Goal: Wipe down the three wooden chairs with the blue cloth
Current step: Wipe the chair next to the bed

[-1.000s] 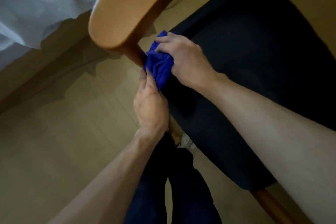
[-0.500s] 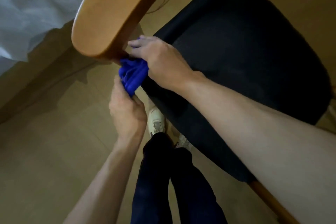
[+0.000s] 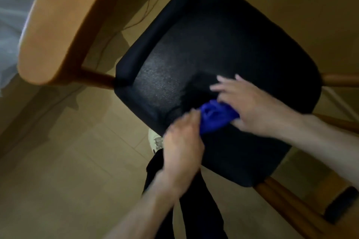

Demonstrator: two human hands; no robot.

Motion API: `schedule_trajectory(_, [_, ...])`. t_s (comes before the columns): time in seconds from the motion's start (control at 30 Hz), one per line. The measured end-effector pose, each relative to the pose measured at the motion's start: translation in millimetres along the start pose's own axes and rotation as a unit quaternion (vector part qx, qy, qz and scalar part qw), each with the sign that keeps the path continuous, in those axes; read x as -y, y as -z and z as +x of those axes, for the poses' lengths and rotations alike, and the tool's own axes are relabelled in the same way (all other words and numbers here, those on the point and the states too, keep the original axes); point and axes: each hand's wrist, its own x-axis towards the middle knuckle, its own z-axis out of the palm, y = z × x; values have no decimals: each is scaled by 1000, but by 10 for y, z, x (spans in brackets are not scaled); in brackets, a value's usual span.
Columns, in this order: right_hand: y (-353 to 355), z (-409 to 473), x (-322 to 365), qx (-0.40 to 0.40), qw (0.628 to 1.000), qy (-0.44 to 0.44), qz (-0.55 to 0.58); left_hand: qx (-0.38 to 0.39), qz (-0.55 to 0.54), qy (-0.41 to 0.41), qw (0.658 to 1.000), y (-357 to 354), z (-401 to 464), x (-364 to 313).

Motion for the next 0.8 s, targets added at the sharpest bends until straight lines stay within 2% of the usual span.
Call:
schedule_trajectory(0.07, [249, 356, -13, -109, 990, -41, 79, -63, 19, -35, 997, 288, 590, 83])
schedule_trajectory(0.13, [432, 628, -95, -202, 967, -105, 114, -43, 50, -110, 992, 517, 1308, 103])
schedule_trajectory(0.2, [422, 842, -189, -240, 950, -151, 133, -2, 93, -161, 983, 594, 1820, 47])
schedule_trajectory(0.27, [184, 931, -164, -254, 935, -201, 144, 19, 121, -168, 978, 486, 1915, 5])
schedule_trajectory(0.33, [-217, 806, -2, -311, 914, -211, 154, 9, 118, -178, 977, 359, 1598, 50])
schedule_trajectory(0.4, [-647, 476, 284, -316, 911, -203, 172, 25, 108, -201, 973, 299, 1045, 218])
schedule_trajectory(0.5, [-1201, -135, 680, -264, 930, -173, 188, 109, 105, -238, 959, 209, 188, 527])
schedule_trajectory(0.57, [-1391, -389, 780, -227, 937, -155, 216, 178, 89, -232, 952, 175, -155, 632])
schedule_trajectory(0.63, [-1360, -471, 737, -200, 939, -151, 236, 215, 65, -225, 948, 206, -215, 645])
schedule_trajectory(0.7, [-1114, -427, 604, -194, 939, -139, 247, 212, 65, -244, 944, 280, -46, 569])
schedule_trajectory(0.8, [-589, -161, 231, -276, 920, -151, 235, 140, 86, -255, 953, 406, 608, 225])
